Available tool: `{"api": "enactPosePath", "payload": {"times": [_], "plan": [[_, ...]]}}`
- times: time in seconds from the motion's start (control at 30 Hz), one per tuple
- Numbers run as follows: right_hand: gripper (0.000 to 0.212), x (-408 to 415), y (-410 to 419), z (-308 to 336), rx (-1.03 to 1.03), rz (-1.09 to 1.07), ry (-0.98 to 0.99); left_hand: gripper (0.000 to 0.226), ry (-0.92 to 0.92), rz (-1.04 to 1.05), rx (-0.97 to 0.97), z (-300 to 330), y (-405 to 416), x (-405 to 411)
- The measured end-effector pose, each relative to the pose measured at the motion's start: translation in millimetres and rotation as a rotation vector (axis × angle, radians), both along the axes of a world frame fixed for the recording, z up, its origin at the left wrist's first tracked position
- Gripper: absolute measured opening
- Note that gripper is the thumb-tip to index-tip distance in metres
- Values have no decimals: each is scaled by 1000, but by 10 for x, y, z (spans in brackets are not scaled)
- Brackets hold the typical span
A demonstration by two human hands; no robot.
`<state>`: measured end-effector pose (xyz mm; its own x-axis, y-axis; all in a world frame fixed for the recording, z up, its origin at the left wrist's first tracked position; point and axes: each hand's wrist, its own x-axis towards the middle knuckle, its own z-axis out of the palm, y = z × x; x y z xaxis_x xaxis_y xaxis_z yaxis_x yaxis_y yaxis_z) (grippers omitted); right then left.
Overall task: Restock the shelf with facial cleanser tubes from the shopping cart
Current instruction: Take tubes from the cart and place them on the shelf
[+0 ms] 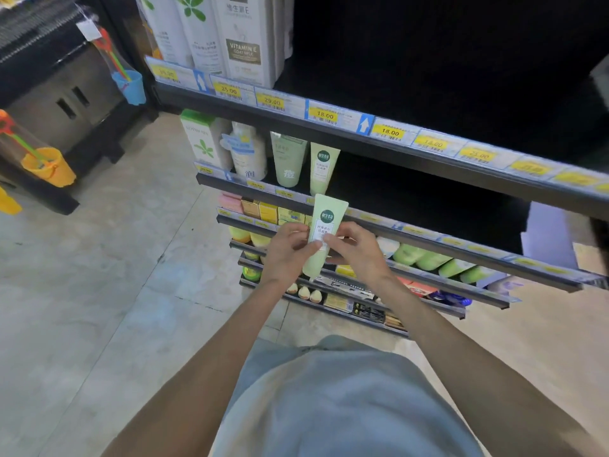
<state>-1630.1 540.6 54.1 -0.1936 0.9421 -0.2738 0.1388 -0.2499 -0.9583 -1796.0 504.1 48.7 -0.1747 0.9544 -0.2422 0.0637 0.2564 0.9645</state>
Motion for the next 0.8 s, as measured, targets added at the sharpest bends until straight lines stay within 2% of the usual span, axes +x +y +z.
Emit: {"api": "enactPosePath", "payload": {"times": [0.13,0.37,0.5,0.7,0.8], "plan": [[22,139,60,225,120,-116,33,26,111,-54,64,34,48,31],[27,389,391,484,393,-287,-38,38,606,-177,142,268,273,-44],[27,375,580,325,418,-314,-136,45,782,-287,144,306,429,-59],[37,387,951,113,398,-270,-293,63,1060,-421,154,148,519,-116],[43,370,1087,18,362,-232,-358,72,1183,-426,163,77,479,-92]]}}
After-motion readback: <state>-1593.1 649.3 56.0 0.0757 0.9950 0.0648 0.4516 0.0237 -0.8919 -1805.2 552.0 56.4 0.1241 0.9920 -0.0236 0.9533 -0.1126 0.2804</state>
